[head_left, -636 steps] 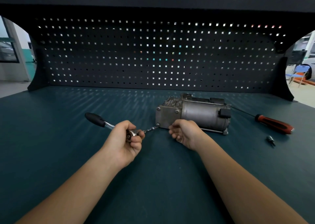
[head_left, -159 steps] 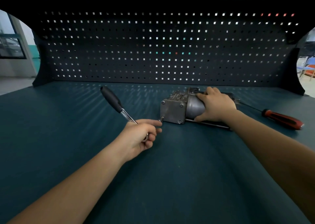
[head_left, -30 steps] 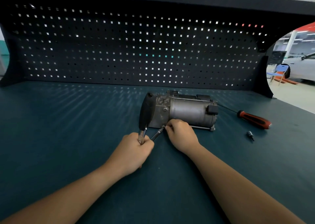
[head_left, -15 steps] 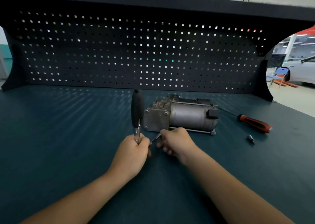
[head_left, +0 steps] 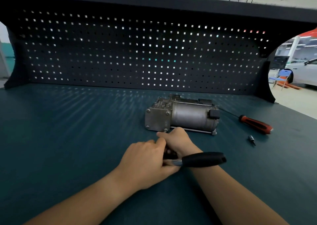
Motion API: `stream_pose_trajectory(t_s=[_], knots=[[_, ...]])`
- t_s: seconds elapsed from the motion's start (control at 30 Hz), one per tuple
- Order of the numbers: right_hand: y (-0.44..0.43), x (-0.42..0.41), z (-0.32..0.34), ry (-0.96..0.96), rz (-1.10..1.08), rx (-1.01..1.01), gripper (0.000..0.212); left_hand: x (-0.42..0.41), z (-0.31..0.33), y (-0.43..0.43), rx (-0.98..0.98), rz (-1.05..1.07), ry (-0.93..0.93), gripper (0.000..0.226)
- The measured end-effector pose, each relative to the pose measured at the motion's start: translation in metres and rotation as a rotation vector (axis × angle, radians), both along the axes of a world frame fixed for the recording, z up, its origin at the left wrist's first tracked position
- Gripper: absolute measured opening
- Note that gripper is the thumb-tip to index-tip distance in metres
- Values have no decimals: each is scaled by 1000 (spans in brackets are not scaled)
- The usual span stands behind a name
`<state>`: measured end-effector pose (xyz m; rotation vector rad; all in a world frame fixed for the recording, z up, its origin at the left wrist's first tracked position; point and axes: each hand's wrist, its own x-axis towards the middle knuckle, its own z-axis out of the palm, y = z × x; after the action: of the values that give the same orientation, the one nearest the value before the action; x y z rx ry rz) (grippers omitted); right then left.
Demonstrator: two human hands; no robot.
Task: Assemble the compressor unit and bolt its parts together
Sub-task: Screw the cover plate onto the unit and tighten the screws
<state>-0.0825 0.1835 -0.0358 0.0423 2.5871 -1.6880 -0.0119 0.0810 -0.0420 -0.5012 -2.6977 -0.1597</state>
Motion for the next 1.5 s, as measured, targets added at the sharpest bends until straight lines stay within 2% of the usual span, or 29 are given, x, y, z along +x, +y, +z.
stream_pose_trajectory(t_s=[0.13, 0.2, 0.27, 0.3, 0.33, 0.43, 0.47, 0.5, 0.53, 0.6, 0.7, 0.77, 0.8, 0.87, 0.97, 1.03, 1.13, 1.23, 1.27, 1.3, 1.33, 1.37, 1.43, 1.5], knots=[[-2, 0, 7, -57, 29, -54, 26, 4, 14, -3, -23, 99, -8, 49], [-3, 1, 10, -89, 62, -201, 19, 5, 21, -7, -7, 201, 49, 52], [-5, 4, 9, -121, 63, -301, 22, 7, 26, -12, 92, 251, -5, 58], [-5, 5, 8, -136, 48, -281, 22, 8, 28, -13, 221, 231, -113, 59], [-6, 7, 7, -149, 40, -277, 21, 9, 30, -15, 440, 186, -254, 57], [-4, 5, 10, -204, 34, -381, 19, 8, 35, -15, 1211, 145, -670, 51], [-3, 4, 12, -225, 38, -437, 18, 7, 34, -14, 1368, 137, -732, 49], [-1, 4, 14, -243, 47, -479, 17, 7, 34, -12, 1443, 122, -748, 43], [0, 4, 15, -259, 60, -497, 17, 8, 33, -11, 1433, 100, -727, 34], [2, 5, 14, -258, 85, -450, 19, 10, 29, -9, 1179, 44, -592, 22], [6, 7, 11, -156, 78, -269, 26, 15, 22, -9, 507, 8, -314, 14], [8, 6, 8, -47, 64, -131, 35, 19, 17, -6, 81, 68, -146, 23], [8, 7, 8, -17, 67, -94, 39, 20, 16, -4, -13, 65, -72, 24], [9, 9, 9, -15, 105, -166, 42, 20, 15, 1, -66, 59, 18, 22], [7, 12, 12, -62, 127, -261, 35, 17, 15, 0, 47, 97, 75, 27], [2, 12, 14, -142, 148, -330, 27, 17, 14, -2, 258, 96, 25, 31], [-3, 11, 15, -199, 123, -373, 21, 16, 19, 2, 871, 25, -266, 22], [-3, 10, 15, -230, 108, -452, 17, 14, 26, 4, 1669, 67, -704, 26], [-2, 10, 15, -242, 108, -459, 17, 15, 30, 3, 1883, 67, -799, 27], [-1, 9, 16, -252, 109, -448, 18, 16, 31, 2, 1992, 64, -838, 26], [0, 10, 17, -259, 115, -434, 18, 15, 32, 1, 2001, 61, -843, 26], [0, 11, 18, -261, 126, -419, 19, 14, 31, 2, 1926, 59, -816, 26], [2, 12, 18, -240, 147, -365, 25, 13, 29, 1, 1651, 41, -697, 29], [4, 14, 16, -174, 156, -247, 34, 11, 28, -2, 1283, -2, -574, 30]])
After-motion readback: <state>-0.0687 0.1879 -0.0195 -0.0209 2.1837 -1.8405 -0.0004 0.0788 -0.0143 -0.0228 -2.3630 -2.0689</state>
